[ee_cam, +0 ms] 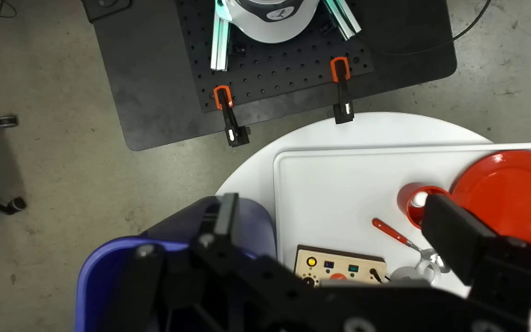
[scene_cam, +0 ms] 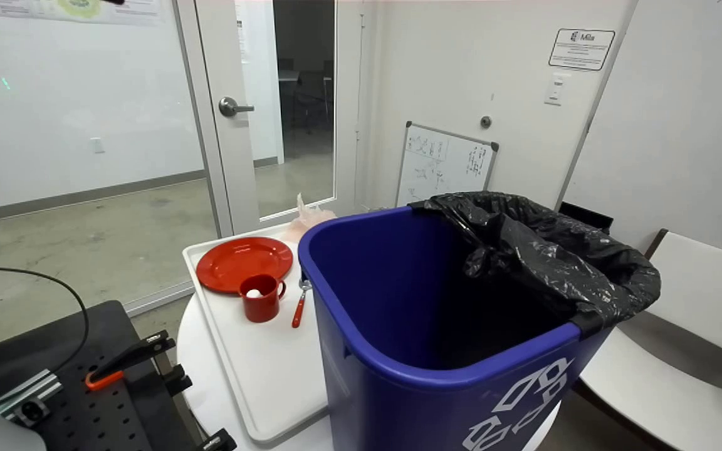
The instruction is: Move the mug forward
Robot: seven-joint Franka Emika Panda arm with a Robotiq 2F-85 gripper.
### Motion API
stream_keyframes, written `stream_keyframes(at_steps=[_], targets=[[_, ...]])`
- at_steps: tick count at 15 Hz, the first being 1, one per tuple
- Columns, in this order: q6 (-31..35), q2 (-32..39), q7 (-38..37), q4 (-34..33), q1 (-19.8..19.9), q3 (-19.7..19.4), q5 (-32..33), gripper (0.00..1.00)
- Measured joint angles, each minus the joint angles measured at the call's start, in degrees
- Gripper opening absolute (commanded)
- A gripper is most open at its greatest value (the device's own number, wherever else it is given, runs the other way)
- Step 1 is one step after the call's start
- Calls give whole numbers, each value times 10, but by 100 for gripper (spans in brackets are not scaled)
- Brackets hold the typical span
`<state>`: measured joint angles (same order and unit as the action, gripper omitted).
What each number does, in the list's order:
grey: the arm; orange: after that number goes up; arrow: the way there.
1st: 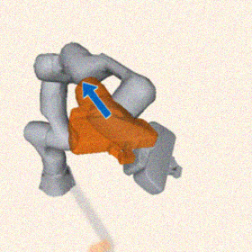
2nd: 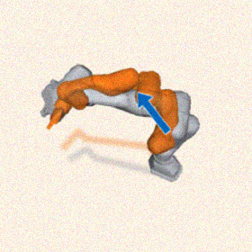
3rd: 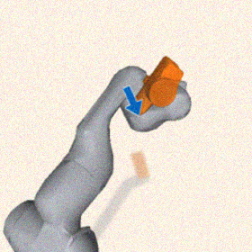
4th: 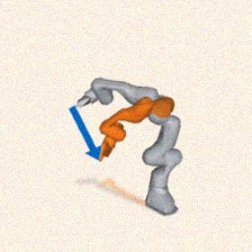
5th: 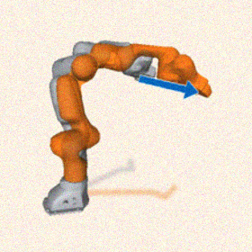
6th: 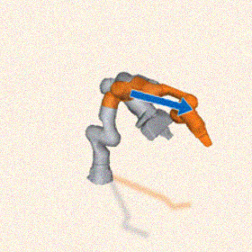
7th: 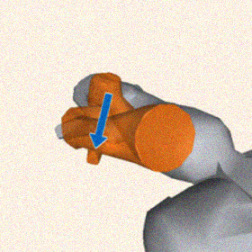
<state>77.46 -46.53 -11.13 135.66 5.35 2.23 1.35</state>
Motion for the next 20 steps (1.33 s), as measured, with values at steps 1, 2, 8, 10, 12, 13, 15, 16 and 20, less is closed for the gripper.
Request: stream_keyframes(at_steps=[1, 2, 8, 10, 12, 13, 15, 16, 20], targets=[[0, 0, 0, 0, 0, 0, 0, 100], [0, 0, 0, 0, 0, 0, 0, 100], [20, 3, -2, 1, -2, 2, -6, 100], [70, 13, -13, 1, -4, 11, -16, 100], [135, 31, -15, 3, -8, 28, -16, 100], [162, 44, -12, 3, -13, 35, -16, 100], [199, 77, 11, 4, -33, 42, -16, 100], [210, 95, 24, 4, -43, 42, -16, 100], [224, 170, 77, 1, -66, 37, -16, 100]])
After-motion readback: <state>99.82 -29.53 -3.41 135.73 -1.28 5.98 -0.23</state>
